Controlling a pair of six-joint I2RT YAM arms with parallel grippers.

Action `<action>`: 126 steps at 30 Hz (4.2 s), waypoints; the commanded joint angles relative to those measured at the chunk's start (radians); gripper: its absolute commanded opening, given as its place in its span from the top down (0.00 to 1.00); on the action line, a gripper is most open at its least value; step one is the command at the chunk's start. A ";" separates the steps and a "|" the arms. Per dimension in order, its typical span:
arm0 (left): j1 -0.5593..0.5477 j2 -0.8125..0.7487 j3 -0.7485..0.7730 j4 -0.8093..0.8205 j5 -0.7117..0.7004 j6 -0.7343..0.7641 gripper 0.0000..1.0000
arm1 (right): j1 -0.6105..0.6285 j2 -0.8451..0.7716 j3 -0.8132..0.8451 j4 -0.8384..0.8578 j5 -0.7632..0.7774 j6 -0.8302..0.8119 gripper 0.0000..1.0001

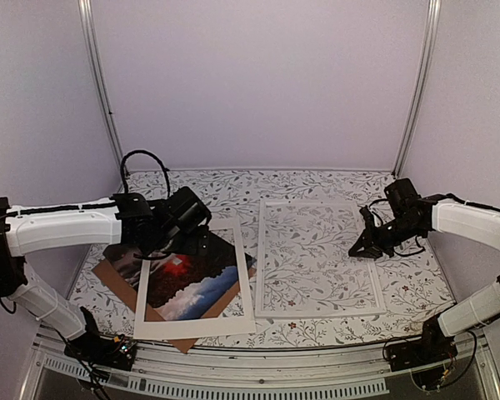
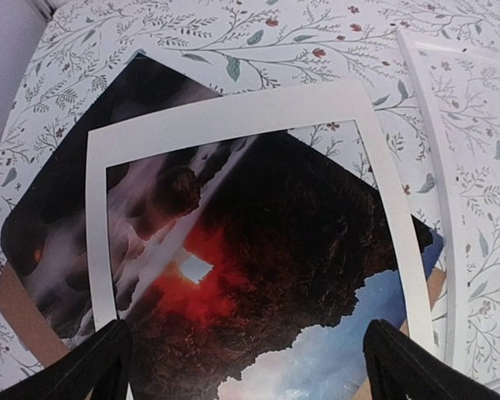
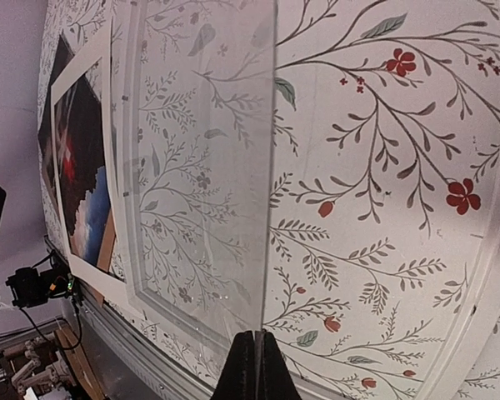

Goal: Put the photo into the frame
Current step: Place the glass panel at the frame body.

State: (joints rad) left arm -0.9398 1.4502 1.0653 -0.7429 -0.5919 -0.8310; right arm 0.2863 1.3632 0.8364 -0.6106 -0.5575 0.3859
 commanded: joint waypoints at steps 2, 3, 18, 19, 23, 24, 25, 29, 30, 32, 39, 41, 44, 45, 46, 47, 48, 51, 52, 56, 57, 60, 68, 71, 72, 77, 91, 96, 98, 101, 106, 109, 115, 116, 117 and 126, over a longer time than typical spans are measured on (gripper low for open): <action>0.004 0.032 0.046 0.046 0.007 0.054 0.01 | -0.012 -0.004 -0.016 0.037 0.119 0.014 1.00; 0.004 0.037 0.053 0.046 0.007 0.058 0.01 | -0.014 -0.005 -0.020 0.040 0.127 0.018 1.00; -0.005 0.112 0.102 0.065 0.030 0.092 0.00 | -0.015 0.020 -0.026 0.055 0.168 0.007 1.00; -0.006 0.114 0.103 0.069 0.035 0.095 0.00 | -0.015 0.024 -0.024 0.055 0.170 0.006 1.00; -0.009 0.113 0.106 0.073 0.037 0.102 0.00 | -0.015 0.030 -0.015 0.049 0.175 0.001 1.00; -0.008 0.113 0.107 0.073 0.037 0.104 0.00 | -0.015 0.030 -0.012 0.046 0.179 0.000 1.00; -0.008 0.114 0.107 0.073 0.036 0.103 0.00 | -0.016 0.030 -0.010 0.042 0.182 -0.003 1.00; -0.008 0.120 0.107 0.072 0.037 0.103 0.00 | -0.016 0.031 -0.001 0.033 0.190 -0.011 1.00; -0.009 0.121 0.107 0.074 0.038 0.103 0.00 | -0.015 0.031 0.002 0.032 0.192 -0.013 1.00; -0.010 0.124 0.107 0.074 0.038 0.103 0.00 | -0.015 0.037 0.006 0.029 0.187 -0.020 1.00; -0.011 0.125 0.095 0.075 0.038 0.098 0.00 | -0.015 0.053 0.013 0.033 0.181 -0.038 1.00; -0.011 0.127 0.093 0.074 0.038 0.096 0.00 | -0.015 0.059 0.015 0.035 0.179 -0.042 1.00; -0.011 0.131 0.093 0.073 0.040 0.094 0.00 | -0.015 0.063 0.016 0.038 0.179 -0.045 1.00; -0.013 0.131 0.093 0.074 0.040 0.093 0.00 | -0.015 0.063 0.016 0.037 0.180 -0.046 1.00; -0.013 0.131 0.093 0.074 0.040 0.091 0.00 | -0.016 0.063 0.019 0.037 0.181 -0.049 1.00; -0.014 0.133 0.092 0.075 0.040 0.092 0.00 | -0.015 0.063 0.020 0.035 0.182 -0.050 1.00; -0.015 0.134 0.092 0.075 0.041 0.091 0.00 | -0.016 0.063 0.022 0.033 0.183 -0.051 1.00; -0.018 0.139 0.093 0.073 0.041 0.091 0.00 | -0.016 0.063 0.025 0.030 0.190 -0.054 1.00; -0.019 0.139 0.093 0.075 0.041 0.089 0.00 | -0.016 0.063 0.027 0.029 0.193 -0.054 1.00; -0.022 0.142 0.095 0.073 0.042 0.090 0.00 | -0.016 0.069 0.035 0.021 0.207 -0.061 1.00; -0.022 0.142 0.095 0.073 0.041 0.090 0.00 | -0.016 0.071 0.037 0.020 0.209 -0.063 1.00; -0.024 0.141 0.093 0.073 0.041 0.088 0.00 | -0.016 0.074 0.045 0.013 0.222 -0.072 1.00; -0.028 0.144 0.093 0.073 0.041 0.087 0.00 | -0.015 0.083 0.047 0.012 0.220 -0.078 1.00; -0.028 0.146 0.094 0.073 0.041 0.087 0.00 | -0.015 0.083 0.046 0.014 0.224 -0.080 1.00; -0.028 0.147 0.094 0.073 0.041 0.086 0.00 | -0.016 0.083 0.046 0.014 0.225 -0.081 1.00; -0.031 0.151 0.094 0.073 0.043 0.085 0.00 | -0.015 0.092 0.052 0.015 0.231 -0.085 1.00; -0.034 0.154 0.093 0.073 0.043 0.084 0.00 | -0.016 0.099 0.058 0.007 0.256 -0.093 1.00; -0.037 0.156 0.094 0.073 0.042 0.084 0.00 | -0.015 0.101 0.061 0.006 0.260 -0.093 1.00; -0.037 0.156 0.094 0.073 0.042 0.082 0.00 | -0.015 0.103 0.061 0.006 0.261 -0.094 1.00; -0.037 0.156 0.094 0.073 0.042 0.082 0.00 | -0.015 0.106 0.062 0.006 0.264 -0.097 1.00; -0.039 0.157 0.094 0.073 0.041 0.082 0.00 | -0.015 0.106 0.064 0.005 0.265 -0.096 1.00; -0.039 0.157 0.096 0.073 0.042 0.082 0.00 | -0.015 0.109 0.065 0.003 0.269 -0.097 1.00; -0.041 0.157 0.093 0.073 0.040 0.081 0.00 | -0.016 0.108 0.066 -0.003 0.278 -0.100 1.00; -0.042 0.157 0.093 0.073 0.041 0.080 0.00 | -0.016 0.108 0.066 -0.004 0.278 -0.101 1.00; -0.042 0.158 0.093 0.073 0.041 0.081 0.00 | -0.016 0.107 0.067 -0.004 0.279 -0.101 1.00; -0.044 0.156 0.090 0.073 0.040 0.079 0.00 | -0.016 0.114 0.067 0.002 0.271 -0.103 1.00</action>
State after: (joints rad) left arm -0.9710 1.5982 1.1458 -0.6827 -0.5499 -0.7448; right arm 0.2745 1.4620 0.8761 -0.6281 -0.3111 0.2939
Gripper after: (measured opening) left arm 0.996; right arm 0.015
